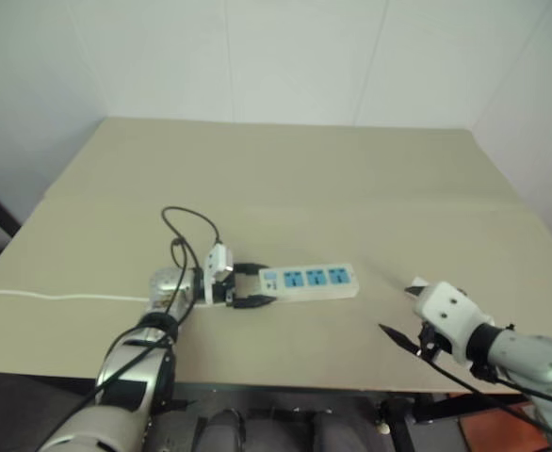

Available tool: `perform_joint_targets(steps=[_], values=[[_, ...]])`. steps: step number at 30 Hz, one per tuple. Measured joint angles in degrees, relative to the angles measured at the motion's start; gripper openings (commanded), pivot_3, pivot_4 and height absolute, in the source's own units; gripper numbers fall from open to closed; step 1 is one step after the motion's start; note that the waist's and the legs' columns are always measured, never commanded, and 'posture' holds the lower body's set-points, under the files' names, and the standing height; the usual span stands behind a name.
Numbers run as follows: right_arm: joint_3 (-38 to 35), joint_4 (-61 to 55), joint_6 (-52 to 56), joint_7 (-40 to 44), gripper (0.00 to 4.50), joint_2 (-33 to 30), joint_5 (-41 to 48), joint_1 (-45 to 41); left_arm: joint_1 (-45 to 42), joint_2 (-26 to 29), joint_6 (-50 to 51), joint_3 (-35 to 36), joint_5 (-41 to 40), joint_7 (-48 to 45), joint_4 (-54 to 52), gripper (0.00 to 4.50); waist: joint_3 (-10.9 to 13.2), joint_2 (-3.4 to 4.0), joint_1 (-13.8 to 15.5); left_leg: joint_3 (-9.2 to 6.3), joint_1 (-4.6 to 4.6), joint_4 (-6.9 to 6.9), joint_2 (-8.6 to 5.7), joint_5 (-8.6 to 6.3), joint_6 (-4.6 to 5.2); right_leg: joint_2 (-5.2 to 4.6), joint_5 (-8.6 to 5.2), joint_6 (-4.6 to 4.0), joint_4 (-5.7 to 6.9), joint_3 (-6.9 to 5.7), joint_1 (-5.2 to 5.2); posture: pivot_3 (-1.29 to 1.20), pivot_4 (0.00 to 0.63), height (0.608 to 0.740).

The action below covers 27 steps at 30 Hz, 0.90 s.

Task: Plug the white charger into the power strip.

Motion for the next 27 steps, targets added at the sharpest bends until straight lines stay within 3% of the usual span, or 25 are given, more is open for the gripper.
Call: perform_joint_targets(steps=[6,11,17,23,27], values=[[0.61,-0.01,0.07,0.27,4.5,0.19,0.21,-2.57,0.01,0.27,-0.1,-0.44,0.76,0.53,-0.3,3.24,-0.13,-0.03,-0.03,-0.01,0.02,0.0,0.0,0.0,0.0,0.0,0.0,0.0,0.0,-0.01,0.02,0.0,0.15,0.74],[0.3,1.69,0.91,4.75,4.5,-3.35,2.78,-7.25,0.09,0.4,-0.2,-0.98,1.28,1.21,-1.31,3.24,-0.15,-0.06,-0.02,-0.01,0.01,0.01,0.0,0.0,0.0,-0.01,0.01,0.0,-0.02,-0.02,0.04,0.0,0.15,0.74],[1.78,10.0,6.13,13.49,4.5,-14.7,5.85,-20.49,0.23,0.54,-0.2,-1.4,2.12,2.12,-2.47,3.24,-0.15,-0.04,-0.05,-0.03,0.02,0.03,0.02,0.0,0.0,-0.01,0.02,-0.04,-0.02,-0.06,0.02,0.0,0.15,0.74],[18.23,20.79,13.93,26.73,4.5,-24.05,4.38,-44.22,0.62,0.3,0.02,-2.21,2.26,2.61,-4.09,3.24,-0.16,0.02,-0.09,-0.06,-0.08,-0.01,0.06,0.0,0.0,-0.02,0.02,-0.1,-0.08,-0.17,-0.07,0.0,0.15,0.74],[33.81,31.48,21.76,36.37,4.5,-20.76,-0.16,-61.73,1.07,0.58,0.07,-2.72,2.33,2.77,-5.08,3.24,-0.16,0.03,-0.27,-0.07,-0.11,0.01,0.06,0.0,-0.01,-0.02,0.22,-0.45,-0.05,-0.2,-0.14,0.0,0.15,0.74]])
